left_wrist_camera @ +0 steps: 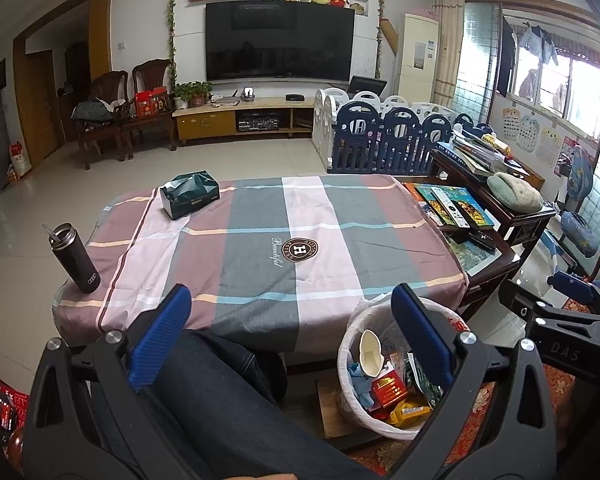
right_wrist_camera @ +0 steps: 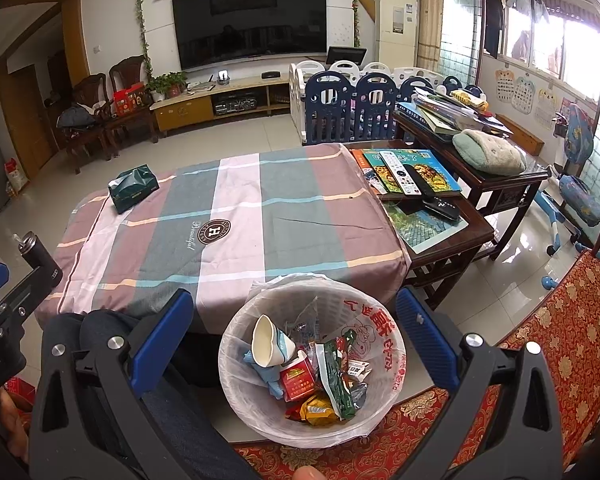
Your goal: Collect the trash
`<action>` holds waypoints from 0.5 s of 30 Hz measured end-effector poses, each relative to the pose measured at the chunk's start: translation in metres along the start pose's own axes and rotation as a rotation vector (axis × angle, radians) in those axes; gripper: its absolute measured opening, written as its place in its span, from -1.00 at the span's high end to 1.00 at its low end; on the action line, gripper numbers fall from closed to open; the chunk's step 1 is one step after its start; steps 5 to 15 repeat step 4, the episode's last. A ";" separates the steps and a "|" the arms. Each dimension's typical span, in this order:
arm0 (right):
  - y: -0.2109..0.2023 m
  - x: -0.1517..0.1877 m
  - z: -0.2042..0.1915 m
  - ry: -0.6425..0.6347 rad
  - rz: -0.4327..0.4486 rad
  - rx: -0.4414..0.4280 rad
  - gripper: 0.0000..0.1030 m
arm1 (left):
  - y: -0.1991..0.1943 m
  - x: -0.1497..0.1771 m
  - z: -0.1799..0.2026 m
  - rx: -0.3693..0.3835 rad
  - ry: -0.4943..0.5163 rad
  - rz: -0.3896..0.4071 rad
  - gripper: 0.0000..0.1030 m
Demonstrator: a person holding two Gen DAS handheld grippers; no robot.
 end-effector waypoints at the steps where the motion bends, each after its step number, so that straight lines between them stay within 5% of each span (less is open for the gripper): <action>1: -0.001 0.000 0.000 0.002 0.002 -0.003 -0.93 | 0.001 0.000 -0.001 -0.006 0.001 -0.002 -0.93; 4: -0.013 -0.008 -0.004 0.013 0.058 -0.042 -0.93 | 0.010 0.000 -0.009 -0.041 0.005 -0.001 -0.93; 15: -0.013 -0.008 -0.004 0.013 0.058 -0.042 -0.93 | 0.010 0.000 -0.009 -0.041 0.005 -0.001 -0.93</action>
Point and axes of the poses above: each gripper's, at about its wrist camera, not at the fingertips, and y roughly the way its jaws point, z to its right, x to its underside, the point moved 7 cm from there along y, roughly the way its jaws point, and after that the axes turned 8 degrees about x, right-handed, at the moved point
